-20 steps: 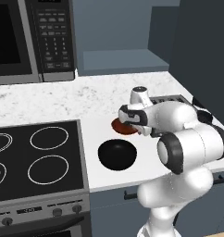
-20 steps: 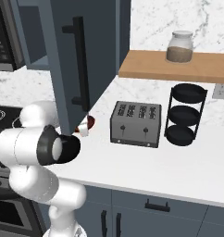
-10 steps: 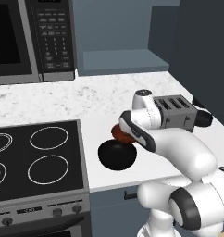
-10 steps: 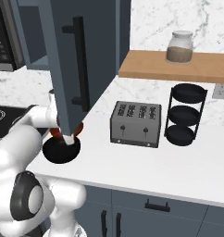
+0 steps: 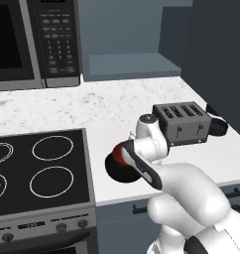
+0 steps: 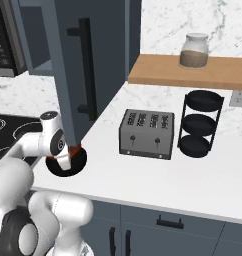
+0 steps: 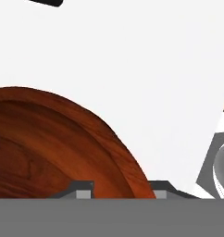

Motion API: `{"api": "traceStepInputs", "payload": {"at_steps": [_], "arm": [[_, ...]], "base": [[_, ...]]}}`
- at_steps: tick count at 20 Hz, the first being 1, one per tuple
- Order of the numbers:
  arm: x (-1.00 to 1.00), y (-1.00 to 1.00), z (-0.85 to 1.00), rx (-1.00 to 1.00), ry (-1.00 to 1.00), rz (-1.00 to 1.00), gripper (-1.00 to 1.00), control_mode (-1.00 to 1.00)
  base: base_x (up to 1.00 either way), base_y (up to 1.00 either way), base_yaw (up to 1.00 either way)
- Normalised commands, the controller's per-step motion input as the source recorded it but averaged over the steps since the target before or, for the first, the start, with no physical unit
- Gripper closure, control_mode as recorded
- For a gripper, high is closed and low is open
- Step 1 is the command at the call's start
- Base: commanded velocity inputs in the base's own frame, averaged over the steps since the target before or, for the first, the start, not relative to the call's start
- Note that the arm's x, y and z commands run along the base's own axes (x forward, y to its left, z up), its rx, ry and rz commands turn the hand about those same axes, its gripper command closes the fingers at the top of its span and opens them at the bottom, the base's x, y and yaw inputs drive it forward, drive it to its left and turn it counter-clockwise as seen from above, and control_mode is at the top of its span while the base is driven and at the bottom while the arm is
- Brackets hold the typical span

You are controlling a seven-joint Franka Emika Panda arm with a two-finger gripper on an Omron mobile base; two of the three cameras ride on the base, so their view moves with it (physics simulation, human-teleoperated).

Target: Pick up the bowls on the counter and stack them on top of one another in the open cabinet. Place the smaller bowl on top of the larger bowl.

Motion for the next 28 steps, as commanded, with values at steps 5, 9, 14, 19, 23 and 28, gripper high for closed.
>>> {"api": "traceStepInputs", "payload": {"at_steps": [5,9,14,19,23,28], "arm": [[0.0,0.32,-0.19,0.0,0.02,0.0,1.0,-1.0],[0.06,0.07,-0.23,0.0,0.01,0.0,1.0,-1.0],[0.22,0.0,-0.22,0.0,0.02,0.0,1.0,-1.0],[0.37,0.0,-0.19,0.0,0.09,0.0,1.0,-1.0],[0.34,0.0,-0.02,0.0,0.03,0.0,1.0,-1.0],[0.03,0.0,0.0,0.0,0.0,0.0,-1.0,-1.0]], "base": [[0.0,0.0,0.0],[0.0,0.0,0.0],[0.0,0.0,0.0],[0.0,0.0,0.0],[0.0,0.0,0.0],[0.0,0.0,0.0]]}}
